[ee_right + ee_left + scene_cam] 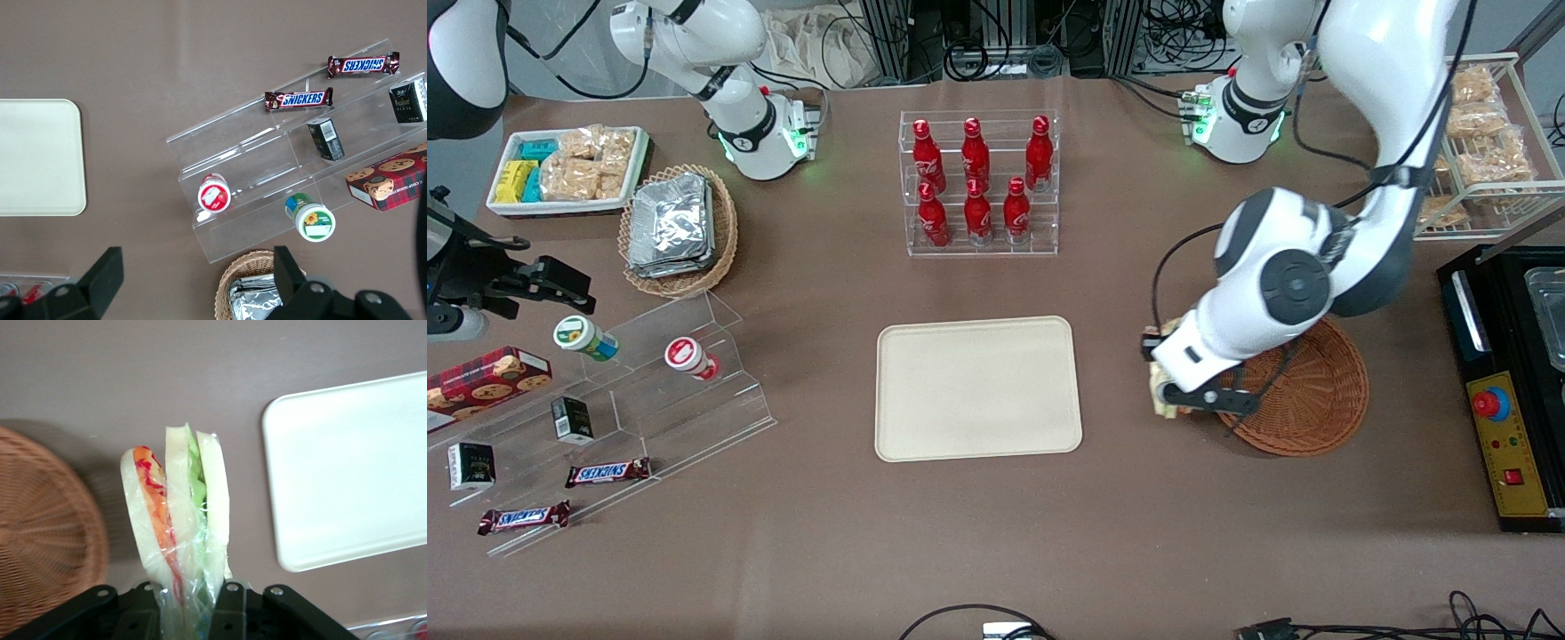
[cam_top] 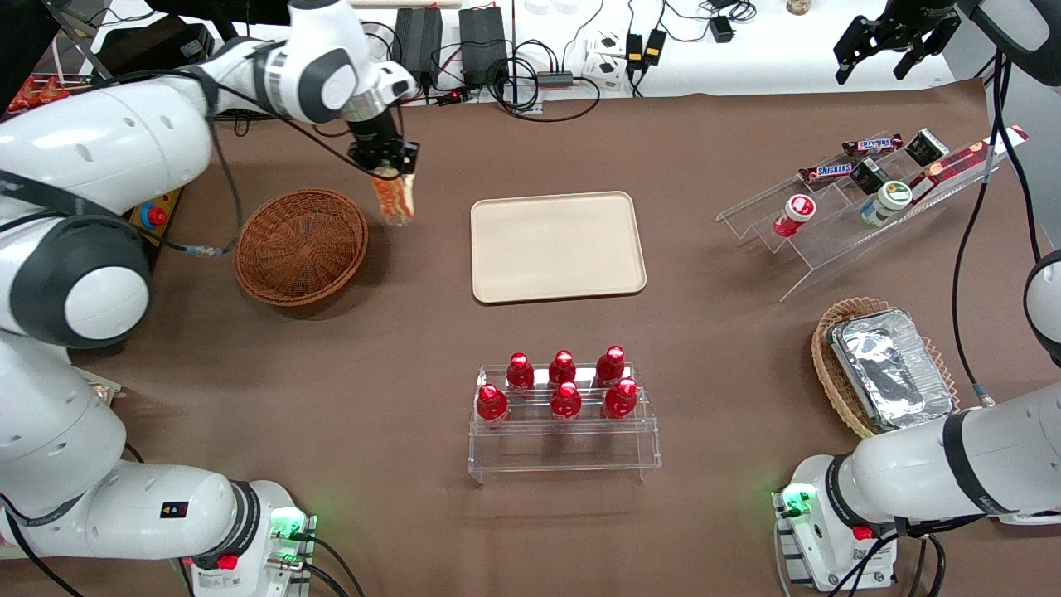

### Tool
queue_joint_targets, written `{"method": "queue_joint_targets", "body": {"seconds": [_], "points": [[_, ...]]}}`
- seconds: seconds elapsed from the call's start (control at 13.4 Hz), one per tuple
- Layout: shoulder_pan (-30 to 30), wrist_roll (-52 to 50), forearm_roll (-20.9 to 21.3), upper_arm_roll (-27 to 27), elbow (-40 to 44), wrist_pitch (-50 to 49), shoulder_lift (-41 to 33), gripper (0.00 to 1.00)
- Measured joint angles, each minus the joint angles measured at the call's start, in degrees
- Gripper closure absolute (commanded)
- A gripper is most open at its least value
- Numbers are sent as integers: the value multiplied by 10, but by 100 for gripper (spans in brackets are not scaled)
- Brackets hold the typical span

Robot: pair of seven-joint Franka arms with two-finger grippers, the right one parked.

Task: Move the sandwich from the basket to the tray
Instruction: 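Carry the held sandwich over to the cream tray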

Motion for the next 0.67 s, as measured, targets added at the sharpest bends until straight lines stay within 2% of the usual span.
{"method": "queue_joint_targets", "body": {"seconds": [0.3,0.67], "points": [[-38,-24,0,0,70,2,92,83],[-79,-67,0,0,94,51,158,86]]}}
